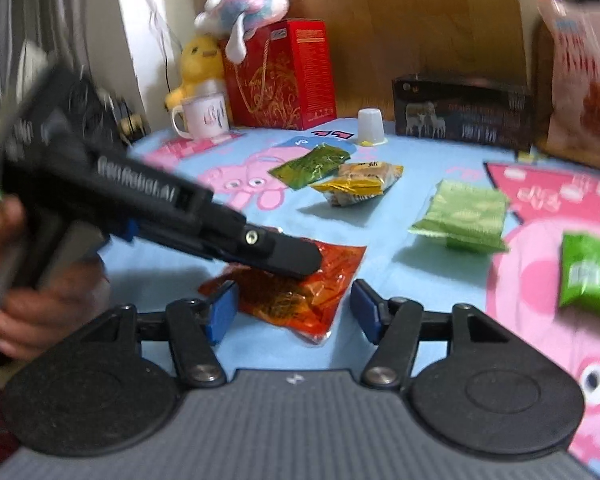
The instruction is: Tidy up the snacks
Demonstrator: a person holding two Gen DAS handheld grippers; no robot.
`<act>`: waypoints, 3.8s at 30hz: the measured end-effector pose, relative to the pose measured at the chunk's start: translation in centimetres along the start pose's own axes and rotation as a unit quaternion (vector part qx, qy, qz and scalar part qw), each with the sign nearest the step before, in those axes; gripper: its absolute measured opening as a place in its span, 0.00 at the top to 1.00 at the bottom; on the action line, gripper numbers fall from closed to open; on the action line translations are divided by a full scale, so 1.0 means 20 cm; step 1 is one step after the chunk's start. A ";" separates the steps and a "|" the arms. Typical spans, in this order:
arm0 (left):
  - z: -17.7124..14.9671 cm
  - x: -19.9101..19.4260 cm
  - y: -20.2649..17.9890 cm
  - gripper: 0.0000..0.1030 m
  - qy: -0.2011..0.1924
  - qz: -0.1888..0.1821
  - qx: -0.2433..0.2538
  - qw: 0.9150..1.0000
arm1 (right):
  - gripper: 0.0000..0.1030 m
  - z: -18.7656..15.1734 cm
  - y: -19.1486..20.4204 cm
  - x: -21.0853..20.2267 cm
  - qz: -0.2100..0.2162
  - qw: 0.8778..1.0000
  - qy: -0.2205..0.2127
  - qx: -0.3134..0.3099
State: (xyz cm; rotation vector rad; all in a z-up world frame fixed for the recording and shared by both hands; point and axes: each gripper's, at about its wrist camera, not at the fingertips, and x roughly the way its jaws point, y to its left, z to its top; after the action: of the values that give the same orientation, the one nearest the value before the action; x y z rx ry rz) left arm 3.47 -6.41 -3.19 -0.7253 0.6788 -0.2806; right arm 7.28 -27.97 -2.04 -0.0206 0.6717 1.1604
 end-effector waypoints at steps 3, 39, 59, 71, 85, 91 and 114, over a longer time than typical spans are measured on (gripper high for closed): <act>0.00 -0.05 0.07 0.89 -0.006 -0.013 -0.032 0.999 | 0.40 0.01 -0.13 -0.02 0.049 0.995 0.000 0.089; -0.04 -0.23 0.14 0.26 -0.054 -0.053 -0.043 0.996 | 0.96 0.15 -0.05 -0.17 0.031 0.994 -0.073 0.075; -0.02 -0.15 0.11 0.59 -0.046 -0.015 -0.015 0.999 | 0.85 0.03 -0.16 -0.03 0.057 0.982 -0.020 0.177; 0.03 -0.24 0.10 0.09 -0.063 -0.075 -0.056 0.994 | 0.93 0.08 -0.34 -0.14 0.159 0.929 -0.047 0.331; 0.18 -0.23 -0.03 0.65 -0.072 -0.186 -0.033 0.979 | 0.93 0.25 -0.35 -0.11 0.271 0.886 -0.052 0.372; 0.33 -0.13 -0.09 0.66 -0.056 -0.163 -0.007 0.985 | 0.93 0.34 -0.41 -0.11 0.241 0.902 -0.062 0.354; 1.45 0.64 -0.04 0.56 -0.055 0.043 0.089 0.994 | 0.93 1.25 -1.05 0.54 0.018 0.978 -0.042 0.204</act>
State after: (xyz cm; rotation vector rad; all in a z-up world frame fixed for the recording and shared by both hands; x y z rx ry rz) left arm 32.26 2.10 7.30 -0.5360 0.5701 -0.2175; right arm 39.50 -19.08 6.15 0.3866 0.8268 1.0337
